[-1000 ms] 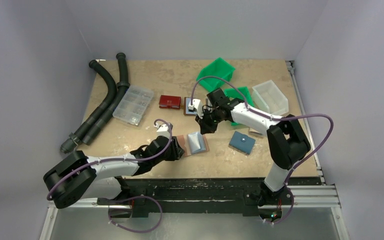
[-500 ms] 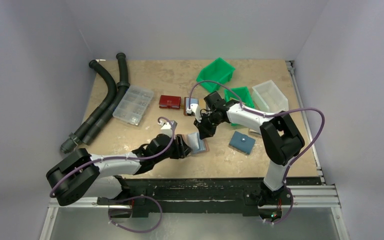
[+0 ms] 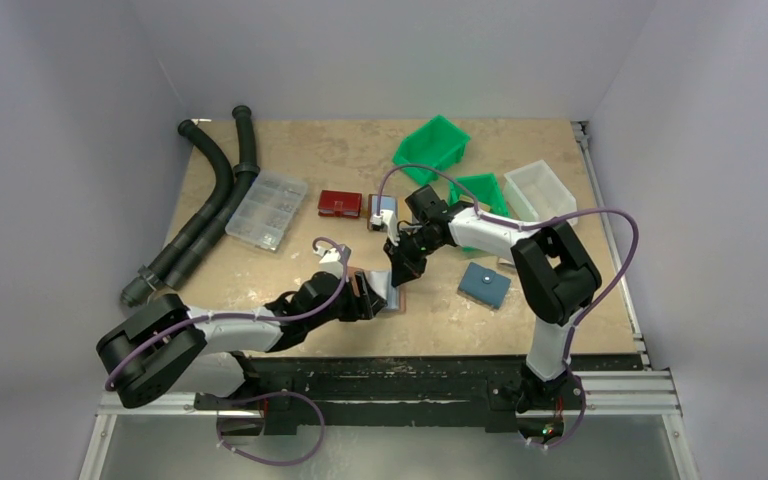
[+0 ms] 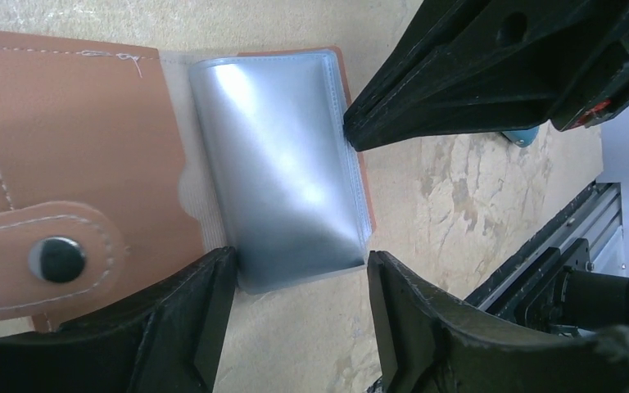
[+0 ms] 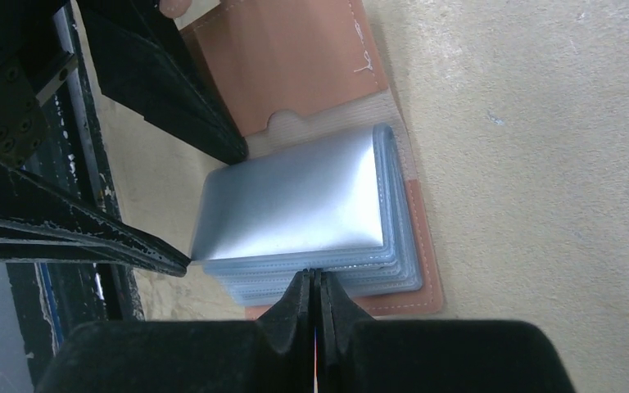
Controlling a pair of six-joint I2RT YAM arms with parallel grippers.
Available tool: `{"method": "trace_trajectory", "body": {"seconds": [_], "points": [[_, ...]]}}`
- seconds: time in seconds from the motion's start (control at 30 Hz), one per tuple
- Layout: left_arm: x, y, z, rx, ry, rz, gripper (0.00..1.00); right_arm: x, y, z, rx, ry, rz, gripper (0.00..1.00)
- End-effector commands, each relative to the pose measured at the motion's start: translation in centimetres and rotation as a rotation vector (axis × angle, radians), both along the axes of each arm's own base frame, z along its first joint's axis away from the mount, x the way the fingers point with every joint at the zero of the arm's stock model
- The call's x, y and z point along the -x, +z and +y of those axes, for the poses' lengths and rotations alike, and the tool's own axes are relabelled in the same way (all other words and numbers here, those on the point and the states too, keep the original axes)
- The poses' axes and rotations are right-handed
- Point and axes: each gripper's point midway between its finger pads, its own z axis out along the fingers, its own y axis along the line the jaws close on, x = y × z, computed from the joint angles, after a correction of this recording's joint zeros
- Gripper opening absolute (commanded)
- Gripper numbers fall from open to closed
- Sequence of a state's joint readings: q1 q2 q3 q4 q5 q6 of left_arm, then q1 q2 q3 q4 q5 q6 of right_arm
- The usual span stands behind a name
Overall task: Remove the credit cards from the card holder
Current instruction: Open the card holder at the center of the board.
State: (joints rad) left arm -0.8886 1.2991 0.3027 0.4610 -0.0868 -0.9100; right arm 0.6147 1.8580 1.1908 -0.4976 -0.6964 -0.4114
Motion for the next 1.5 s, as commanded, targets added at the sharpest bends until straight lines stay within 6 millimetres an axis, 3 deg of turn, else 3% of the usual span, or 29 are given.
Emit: {"method": "trace_trajectory", "body": {"seconds": [0.0,0.27,0.53,0.8,0.9,1.07,1.23,1.47], "points": [[-0.8,0.9,-0.4,0.010,0.013,-0.023,0.64,-0.4,2.1,1.9,-0.089,0.008,-0.005,0.05],[-1.1,1.9,-0.8,-0.063,-0.053,-0.069,0.71,-0.4,1.9,1.9,-0.088,0.002,0.002,0.05],[-2.7,0.7,-0.2,-0.227,-0.022,-0.046,0.70,-0.4,1.9,1.9,-0.086,-0.003,0.004,0.05],[-3.3,0.4,0.5,-0.285,0.011,-0.040,0.53,-0.5,2.0,1.9,-0.087,-0.004,0.002,0.05],[-3.4,0.6,0.6,-0.281,0.020,-0.046,0.36,-0.4,2.1,2.0,-0.089,-0.004,0.003,0.05],[-3.3,0.7,1.1,-0.278,0.041,-0.044,0.18,-0.5,2.3,1.9,-0.092,-0.006,0.002,0.06],[-3.2,0.3,2.0,-0.217,0.089,-0.011,0.14,-0.5,3.1,2.0,-0.111,-0.005,-0.001,0.12],[-3.0,0.9,2.5,0.025,0.130,0.045,0.08,-0.6,4.4,1.9,-0.149,-0.002,-0.001,0.25]]}}
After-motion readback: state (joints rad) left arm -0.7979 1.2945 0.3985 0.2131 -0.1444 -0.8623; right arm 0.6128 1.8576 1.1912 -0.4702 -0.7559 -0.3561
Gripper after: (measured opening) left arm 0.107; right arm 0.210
